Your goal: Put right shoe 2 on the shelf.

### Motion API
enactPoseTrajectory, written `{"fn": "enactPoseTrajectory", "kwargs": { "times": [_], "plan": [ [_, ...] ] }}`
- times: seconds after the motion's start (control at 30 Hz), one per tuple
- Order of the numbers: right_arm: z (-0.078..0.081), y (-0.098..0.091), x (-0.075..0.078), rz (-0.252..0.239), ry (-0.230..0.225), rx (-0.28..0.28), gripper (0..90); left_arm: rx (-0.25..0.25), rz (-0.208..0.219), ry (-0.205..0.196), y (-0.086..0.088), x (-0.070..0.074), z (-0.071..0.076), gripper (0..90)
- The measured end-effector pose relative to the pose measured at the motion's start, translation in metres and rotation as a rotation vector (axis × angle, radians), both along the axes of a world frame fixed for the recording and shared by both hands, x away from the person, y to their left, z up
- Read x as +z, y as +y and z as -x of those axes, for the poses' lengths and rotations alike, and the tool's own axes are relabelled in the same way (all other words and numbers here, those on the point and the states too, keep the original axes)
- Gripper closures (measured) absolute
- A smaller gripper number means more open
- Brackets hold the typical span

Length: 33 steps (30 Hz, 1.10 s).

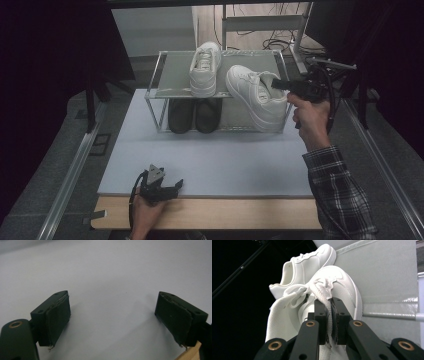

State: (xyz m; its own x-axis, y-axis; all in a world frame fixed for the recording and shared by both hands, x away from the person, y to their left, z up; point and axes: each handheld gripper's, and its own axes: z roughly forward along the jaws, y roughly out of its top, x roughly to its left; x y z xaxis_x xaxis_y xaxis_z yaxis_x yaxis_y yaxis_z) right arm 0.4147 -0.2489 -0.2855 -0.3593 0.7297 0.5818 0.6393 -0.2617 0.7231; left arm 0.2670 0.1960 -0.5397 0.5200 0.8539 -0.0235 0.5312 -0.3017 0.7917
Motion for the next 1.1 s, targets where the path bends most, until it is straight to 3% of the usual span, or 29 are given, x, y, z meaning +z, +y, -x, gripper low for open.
{"fn": "enactPoseTrajectory", "kwargs": {
  "times": [0.4,0.57,0.8,0.87,1.1],
  "plan": [
    [-0.035,0.024,-0.005,0.030,-0.013,-0.080,83.6,-0.001,-0.002,0.000,0.000,0.000,0.000,12.8],
    [-0.044,0.032,-0.007,0.021,-0.013,-0.095,81.8,0.000,-0.001,0.000,0.000,0.000,0.000,12.8],
    [-0.045,0.027,-0.013,-0.042,-0.039,-0.066,73.5,-0.003,-0.007,0.002,0.000,0.000,0.000,12.8],
    [-0.045,0.026,-0.014,-0.055,-0.051,-0.045,67.7,-0.003,-0.007,0.001,0.000,0.000,0.000,12.8],
    [-0.044,0.027,-0.013,-0.031,-0.060,-0.024,58.1,-0.003,-0.007,0.001,0.000,0.000,0.000,12.8]
  ]
}}
